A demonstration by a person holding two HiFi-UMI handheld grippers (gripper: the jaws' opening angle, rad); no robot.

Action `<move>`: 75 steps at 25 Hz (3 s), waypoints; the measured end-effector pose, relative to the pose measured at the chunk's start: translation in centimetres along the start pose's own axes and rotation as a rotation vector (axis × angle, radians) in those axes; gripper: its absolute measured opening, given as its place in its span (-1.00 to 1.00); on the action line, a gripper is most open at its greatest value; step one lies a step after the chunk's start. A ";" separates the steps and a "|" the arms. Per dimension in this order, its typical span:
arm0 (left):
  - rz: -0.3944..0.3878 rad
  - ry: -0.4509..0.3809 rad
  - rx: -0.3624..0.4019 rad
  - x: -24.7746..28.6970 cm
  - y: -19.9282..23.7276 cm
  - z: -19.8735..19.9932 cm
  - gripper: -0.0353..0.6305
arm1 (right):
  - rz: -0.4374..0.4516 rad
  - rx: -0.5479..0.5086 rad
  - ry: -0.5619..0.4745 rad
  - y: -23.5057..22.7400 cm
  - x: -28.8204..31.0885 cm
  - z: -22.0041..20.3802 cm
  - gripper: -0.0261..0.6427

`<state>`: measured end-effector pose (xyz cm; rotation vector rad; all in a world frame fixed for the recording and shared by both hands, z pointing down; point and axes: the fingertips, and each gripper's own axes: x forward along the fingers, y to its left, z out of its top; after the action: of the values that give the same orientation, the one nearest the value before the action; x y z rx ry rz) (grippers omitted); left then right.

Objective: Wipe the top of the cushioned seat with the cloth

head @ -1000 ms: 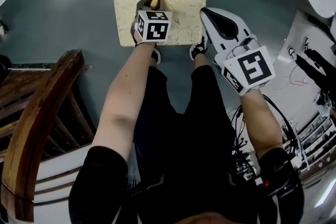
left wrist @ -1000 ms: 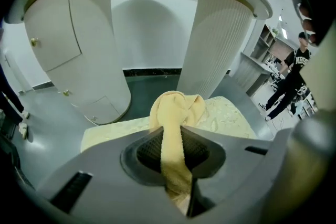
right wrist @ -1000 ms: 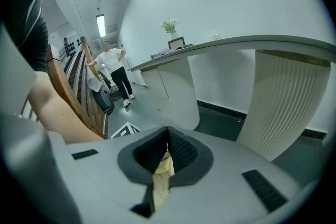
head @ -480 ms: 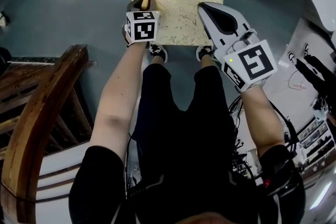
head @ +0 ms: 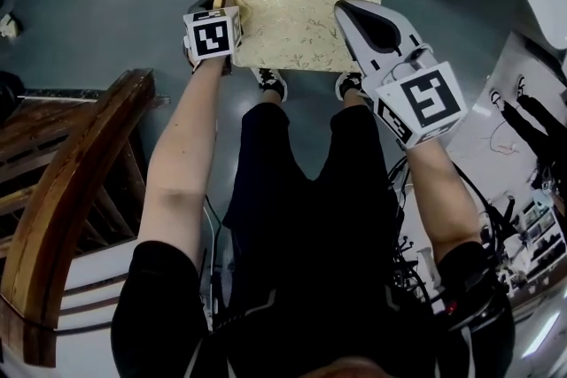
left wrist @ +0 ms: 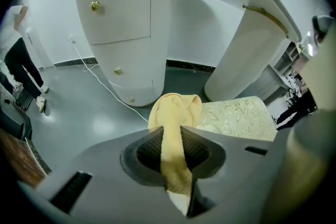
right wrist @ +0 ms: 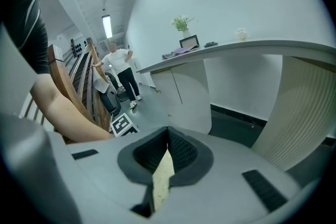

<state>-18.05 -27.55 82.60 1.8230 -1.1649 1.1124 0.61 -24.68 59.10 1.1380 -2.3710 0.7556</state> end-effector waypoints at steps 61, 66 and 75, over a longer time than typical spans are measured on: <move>-0.247 -0.036 0.035 0.8 -15.5 -3.9 -0.70 | 0.014 0.010 0.069 0.2 -2.4 -4.8 -0.90; -0.223 -0.006 0.000 -0.1 -11.7 -4.4 -0.70 | 0.034 -0.016 0.075 1.9 -0.3 -3.7 -0.90; -0.127 -0.016 -0.046 -0.7 -5.1 -5.1 -0.70 | 0.040 -0.024 0.069 2.9 0.8 -2.7 -0.90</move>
<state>-14.93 -21.08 83.40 1.8464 -1.0591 0.9926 -1.81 -21.96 60.74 1.0410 -2.3455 0.7658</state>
